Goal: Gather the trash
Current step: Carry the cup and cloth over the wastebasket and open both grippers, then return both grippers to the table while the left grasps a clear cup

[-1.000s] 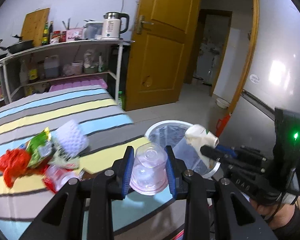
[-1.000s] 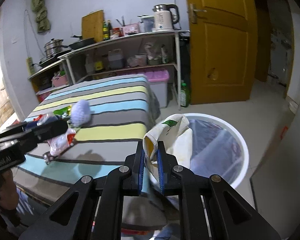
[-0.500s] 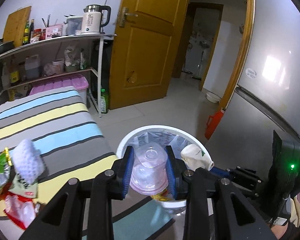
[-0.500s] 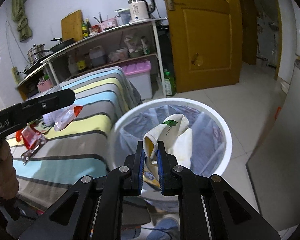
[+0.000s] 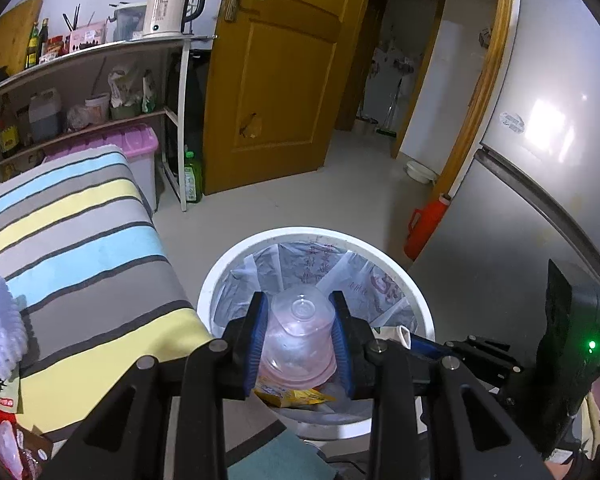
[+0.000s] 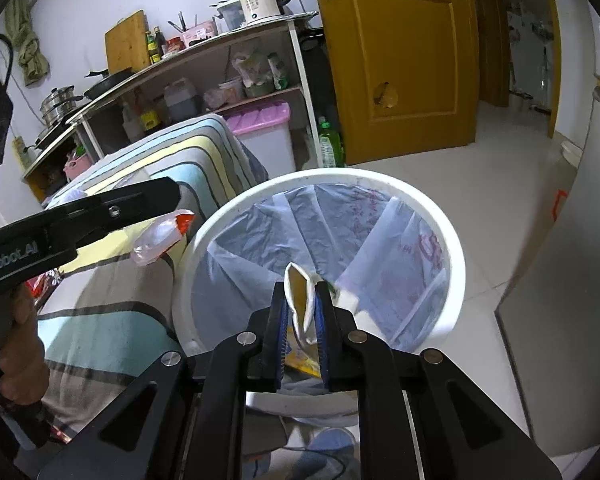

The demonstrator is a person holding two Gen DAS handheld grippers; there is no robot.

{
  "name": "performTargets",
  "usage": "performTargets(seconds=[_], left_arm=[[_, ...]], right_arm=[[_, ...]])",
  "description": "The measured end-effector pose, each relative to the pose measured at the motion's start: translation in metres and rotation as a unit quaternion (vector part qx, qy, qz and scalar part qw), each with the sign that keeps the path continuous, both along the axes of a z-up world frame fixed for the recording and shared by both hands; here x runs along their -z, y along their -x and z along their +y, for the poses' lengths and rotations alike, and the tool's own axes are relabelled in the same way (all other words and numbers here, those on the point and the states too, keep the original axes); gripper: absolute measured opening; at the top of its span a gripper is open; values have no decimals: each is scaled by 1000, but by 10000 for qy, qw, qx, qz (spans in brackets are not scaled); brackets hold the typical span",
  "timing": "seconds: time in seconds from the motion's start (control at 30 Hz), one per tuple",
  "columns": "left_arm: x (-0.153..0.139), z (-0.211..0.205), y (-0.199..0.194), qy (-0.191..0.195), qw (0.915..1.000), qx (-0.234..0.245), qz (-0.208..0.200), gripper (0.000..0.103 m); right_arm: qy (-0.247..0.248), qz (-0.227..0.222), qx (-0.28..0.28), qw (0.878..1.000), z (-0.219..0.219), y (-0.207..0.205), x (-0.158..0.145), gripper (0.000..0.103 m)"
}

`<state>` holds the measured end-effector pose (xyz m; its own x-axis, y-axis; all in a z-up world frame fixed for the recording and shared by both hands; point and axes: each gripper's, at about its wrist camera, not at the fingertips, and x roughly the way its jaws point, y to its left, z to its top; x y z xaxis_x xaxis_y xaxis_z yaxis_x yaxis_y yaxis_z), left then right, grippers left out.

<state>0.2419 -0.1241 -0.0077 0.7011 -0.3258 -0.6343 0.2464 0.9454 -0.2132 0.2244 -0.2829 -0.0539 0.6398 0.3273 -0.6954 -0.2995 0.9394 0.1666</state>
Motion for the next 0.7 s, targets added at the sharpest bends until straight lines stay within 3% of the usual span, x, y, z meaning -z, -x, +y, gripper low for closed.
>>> performTargets(seconds=[0.1, 0.2, 0.37, 0.7], left_arm=[[3, 1, -3, 33, 10000, 0, 93, 34], [3, 3, -3, 75, 9999, -19, 104, 48], [-2, 7, 1, 122, 9999, -45, 13, 49], [-17, 31, 28, 289, 9992, -221, -191, 49]], right_arm=[[16, -15, 3, 10000, 1, 0, 0, 14], [29, -48, 30, 10000, 0, 1, -3, 15], [73, -141, 66, 9999, -1, 4, -9, 23], [90, -422, 8, 9991, 4, 25, -34, 25]])
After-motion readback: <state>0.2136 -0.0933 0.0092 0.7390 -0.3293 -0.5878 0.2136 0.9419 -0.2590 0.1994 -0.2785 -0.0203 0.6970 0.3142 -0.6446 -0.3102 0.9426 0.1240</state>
